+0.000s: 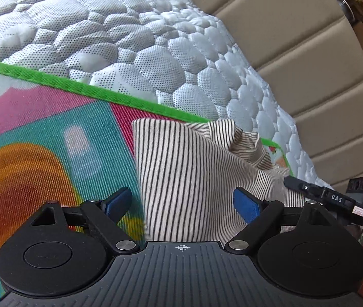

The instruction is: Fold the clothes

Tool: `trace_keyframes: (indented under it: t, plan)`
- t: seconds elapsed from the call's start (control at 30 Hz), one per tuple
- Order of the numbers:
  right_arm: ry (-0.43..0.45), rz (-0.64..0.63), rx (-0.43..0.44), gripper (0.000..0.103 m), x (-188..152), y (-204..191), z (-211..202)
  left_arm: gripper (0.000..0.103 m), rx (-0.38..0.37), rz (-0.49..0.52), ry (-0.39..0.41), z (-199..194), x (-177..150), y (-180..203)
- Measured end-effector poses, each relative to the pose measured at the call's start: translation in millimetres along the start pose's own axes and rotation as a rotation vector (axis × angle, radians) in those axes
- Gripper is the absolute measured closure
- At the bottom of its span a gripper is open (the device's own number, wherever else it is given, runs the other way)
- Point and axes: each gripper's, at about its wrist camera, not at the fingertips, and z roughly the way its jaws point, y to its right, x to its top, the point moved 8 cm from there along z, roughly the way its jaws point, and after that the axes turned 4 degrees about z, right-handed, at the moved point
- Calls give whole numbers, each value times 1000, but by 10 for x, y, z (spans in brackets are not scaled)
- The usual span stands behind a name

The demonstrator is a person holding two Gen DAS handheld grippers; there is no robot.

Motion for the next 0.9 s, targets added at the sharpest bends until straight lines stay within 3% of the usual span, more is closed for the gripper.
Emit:
trace_keyframes:
  t: [0.1, 0.17, 0.2, 0.27, 0.37, 0.47, 0.6, 0.77, 0.87, 0.9]
  plan:
    - [-2, -82, -22, 33, 23, -163, 140, 7, 14, 42, 45, 135, 137, 83]
    - [-16, -152, -50, 53, 20, -271, 180, 6, 64, 111, 56, 208, 155, 183]
    - [-28, -187, -64, 68, 7, -314, 168, 8, 99, 156, 60, 228, 149, 237]
    - [-39, -216, -52, 77, -37, -428, 28, 44, 179, 242, 63, 192, 92, 291]
    - [-47, -263, -27, 81, -175, -672, -288, 64, 178, 215, 44, 11, 10, 257]
    - [-61, -294, 10, 85, -387, -908, -648, 70, 180, 220, 36, -320, -140, 336]
    - [-121, -382, 13, 86, -962, -1174, -1066, 72, 160, 268, 26, -796, -541, 607]
    - [-245, -464, -82, 87, -1789, -1027, -1275, 75, 225, 338, -124, -1047, -1377, 658]
    - [-255, -512, -136, 87, -2016, -922, -1462, 74, 265, 315, -182, -1217, -1788, 543]
    - [-242, -476, -129, 86, -2012, -884, -1558, 72, 267, 299, -180, -1301, -1852, 509]
